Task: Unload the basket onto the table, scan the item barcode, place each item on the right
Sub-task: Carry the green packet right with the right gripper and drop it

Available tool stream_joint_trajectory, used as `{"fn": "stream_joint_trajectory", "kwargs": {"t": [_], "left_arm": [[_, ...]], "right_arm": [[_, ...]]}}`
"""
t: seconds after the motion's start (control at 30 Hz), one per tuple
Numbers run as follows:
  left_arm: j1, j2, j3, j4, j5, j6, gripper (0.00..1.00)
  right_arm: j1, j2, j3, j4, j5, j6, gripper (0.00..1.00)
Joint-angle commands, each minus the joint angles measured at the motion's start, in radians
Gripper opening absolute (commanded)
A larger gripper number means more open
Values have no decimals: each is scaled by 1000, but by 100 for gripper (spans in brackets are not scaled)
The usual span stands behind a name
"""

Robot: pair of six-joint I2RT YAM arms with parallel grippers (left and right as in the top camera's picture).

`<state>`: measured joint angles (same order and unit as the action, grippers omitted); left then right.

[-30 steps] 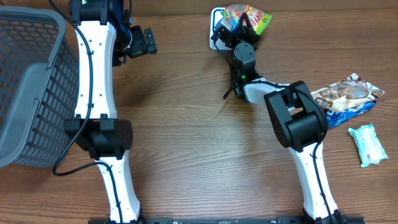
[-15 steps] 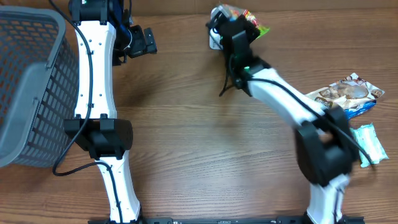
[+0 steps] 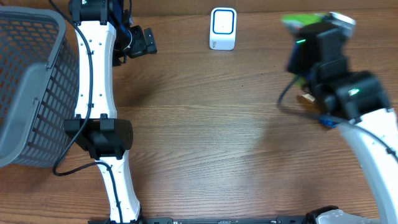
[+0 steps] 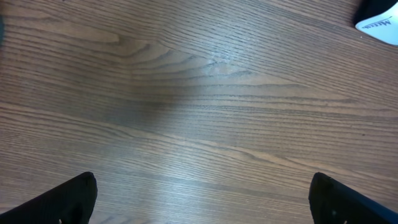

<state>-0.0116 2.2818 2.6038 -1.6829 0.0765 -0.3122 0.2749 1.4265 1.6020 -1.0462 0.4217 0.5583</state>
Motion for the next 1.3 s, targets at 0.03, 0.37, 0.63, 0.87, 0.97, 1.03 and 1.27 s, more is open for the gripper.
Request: {"fn": "stream_joint_trajectory", "kwargs": {"t": [0.03,0.37,0.63,0.87,0.97,1.03,1.27], "left_arm": [[5,2,-2,0,-9,1,100],[5,2,-2,0,-9,1,100],[5,2,-2,0,-9,1,100],[5,2,-2,0,-9,1,100],[5,2,-2,0,-9,1,100],[5,2,-2,0,-9,1,100],[5,2,-2,0,-9,1,100]], "right_arm": [[-272,26,-18,-80,-381,85,4],[-724,150,-163,-135,-603,-53,24],[-780,141,-129,-157,-652,-152,69],[-744,52,42,-216,-834,-314,74],[-686,-18,71,-233,-944,-425,87],[-636,-72,85,-246,-958,-456,90],[-568,-282,167,-352,-948,-454,100]]}}
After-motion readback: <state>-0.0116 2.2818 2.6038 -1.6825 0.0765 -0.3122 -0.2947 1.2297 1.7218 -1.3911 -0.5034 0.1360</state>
